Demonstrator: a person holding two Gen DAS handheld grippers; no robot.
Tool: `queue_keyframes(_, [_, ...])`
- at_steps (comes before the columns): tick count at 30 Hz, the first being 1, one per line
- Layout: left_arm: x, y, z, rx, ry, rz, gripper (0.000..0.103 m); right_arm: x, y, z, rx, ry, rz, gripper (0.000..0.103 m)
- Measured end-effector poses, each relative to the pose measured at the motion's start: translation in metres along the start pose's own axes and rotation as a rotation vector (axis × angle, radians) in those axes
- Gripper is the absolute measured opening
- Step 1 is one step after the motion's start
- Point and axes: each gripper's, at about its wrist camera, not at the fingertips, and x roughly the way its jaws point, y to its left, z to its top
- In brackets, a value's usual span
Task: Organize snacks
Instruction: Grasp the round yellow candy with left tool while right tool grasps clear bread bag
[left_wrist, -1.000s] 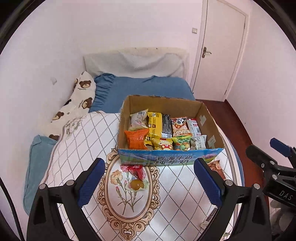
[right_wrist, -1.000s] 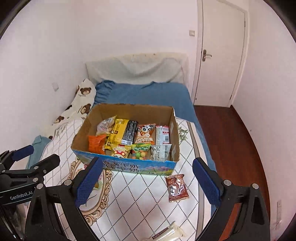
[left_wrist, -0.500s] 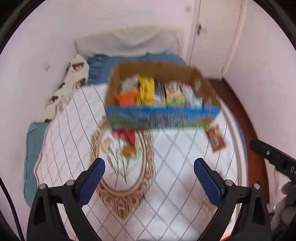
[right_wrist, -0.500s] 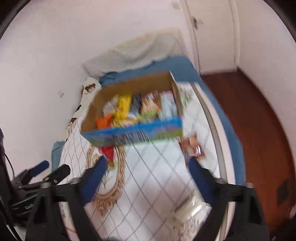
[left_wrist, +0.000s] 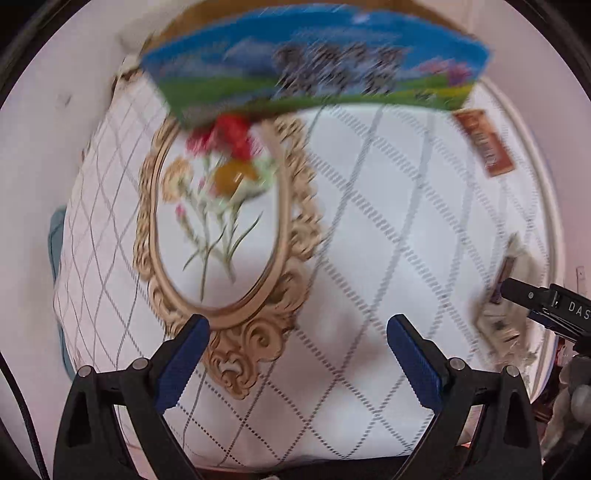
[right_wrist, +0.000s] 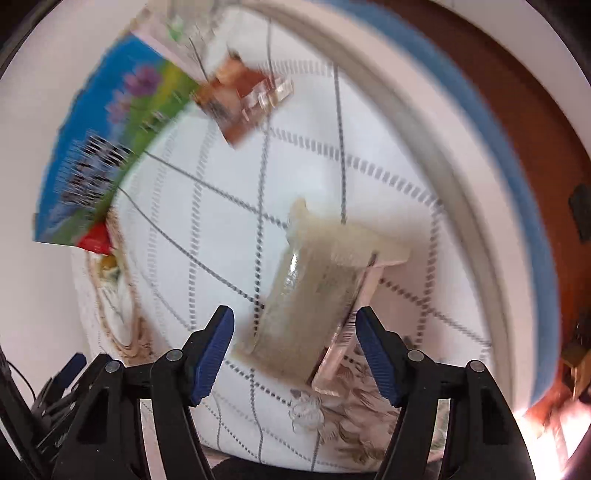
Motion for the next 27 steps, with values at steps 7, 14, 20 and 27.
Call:
queue_keyframes(7, [0.016, 0.062, 0.010, -0.188, 0.054, -0.045, 0.098, 0.035, 0.059, -0.005, -0.273, -0.015, -0.113, 0.064])
queue_keyframes(14, [0.025, 0.108, 0.071, -0.335, -0.023, -0.164, 0.091, 0.047, 0.138, 0.014, -0.496, -0.072, -0.168, 0.063])
queue_keyframes(20, [0.062, 0.104, 0.116, -0.292, 0.040, -0.209, 0.069, 0.056, 0.159, 0.020, -0.527, -0.064, -0.196, 0.063])
queue_keyframes(27, [0.091, 0.092, 0.122, -0.235, 0.068, -0.208, 0.055, 0.056, 0.154, 0.024, -0.508, -0.042, -0.188, 0.063])
